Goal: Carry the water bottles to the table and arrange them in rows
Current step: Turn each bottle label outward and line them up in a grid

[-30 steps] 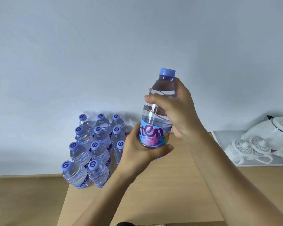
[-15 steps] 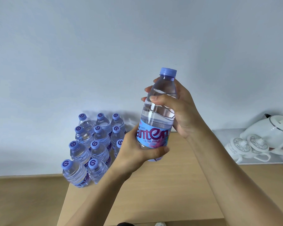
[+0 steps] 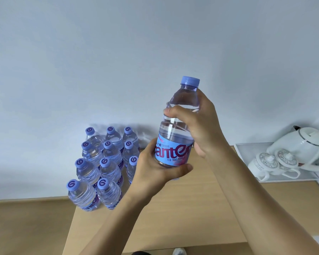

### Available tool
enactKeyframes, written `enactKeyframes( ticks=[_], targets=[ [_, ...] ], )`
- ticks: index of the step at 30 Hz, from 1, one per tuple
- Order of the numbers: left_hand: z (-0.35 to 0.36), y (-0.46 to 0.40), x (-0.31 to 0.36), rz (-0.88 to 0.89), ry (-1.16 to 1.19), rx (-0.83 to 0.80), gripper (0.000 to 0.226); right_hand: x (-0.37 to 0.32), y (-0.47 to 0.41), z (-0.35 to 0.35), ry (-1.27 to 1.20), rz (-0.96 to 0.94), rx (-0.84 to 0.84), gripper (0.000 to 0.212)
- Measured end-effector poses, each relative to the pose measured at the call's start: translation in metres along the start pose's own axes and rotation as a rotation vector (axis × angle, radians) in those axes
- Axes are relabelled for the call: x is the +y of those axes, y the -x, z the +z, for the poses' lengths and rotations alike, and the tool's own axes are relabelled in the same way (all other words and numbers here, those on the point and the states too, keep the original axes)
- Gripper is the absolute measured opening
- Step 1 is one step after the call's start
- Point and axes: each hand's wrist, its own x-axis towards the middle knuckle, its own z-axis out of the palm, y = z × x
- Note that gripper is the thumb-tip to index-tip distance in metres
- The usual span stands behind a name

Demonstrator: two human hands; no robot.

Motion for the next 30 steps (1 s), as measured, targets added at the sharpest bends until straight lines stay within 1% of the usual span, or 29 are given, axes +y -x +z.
enactKeyframes(
  ticks=[2,8,14,18,20,22,24,26,30],
  targets=[
    [-0.001,0.000,0.000,-0.013,0.048,-0.049,0.059,0.000,-0.001,-0.001,-0.034,0.008,-0.036,0.025],
    [-0.009,-0.001,0.001,-0.058,0.110,-0.168,0.063,0.009,-0.004,-0.009,-0.132,0.048,-0.148,0.027],
    [-0.017,0.001,0.005,-0.063,0.118,-0.248,0.051,0.012,-0.008,-0.009,-0.264,0.068,-0.254,0.027],
    [-0.021,0.002,0.005,-0.054,0.089,-0.183,0.047,0.014,-0.009,-0.004,-0.257,0.066,-0.284,0.027],
    [-0.021,0.003,0.004,-0.045,0.064,-0.127,0.045,0.014,-0.011,-0.002,-0.188,0.064,-0.268,0.031],
    [-0.021,0.005,0.003,-0.026,0.029,-0.063,0.037,0.013,-0.011,0.001,-0.083,0.068,-0.227,0.037],
    [-0.022,0.005,0.002,-0.009,0.006,-0.001,0.036,0.014,-0.010,0.005,0.006,0.063,-0.186,0.034],
    [-0.024,0.006,0.001,-0.009,-0.001,0.041,0.037,0.016,-0.008,0.011,0.023,0.080,-0.145,0.032],
    [-0.029,0.009,-0.002,-0.036,0.011,0.032,0.042,0.020,-0.008,0.019,0.003,0.105,-0.125,0.025]
  ],
)
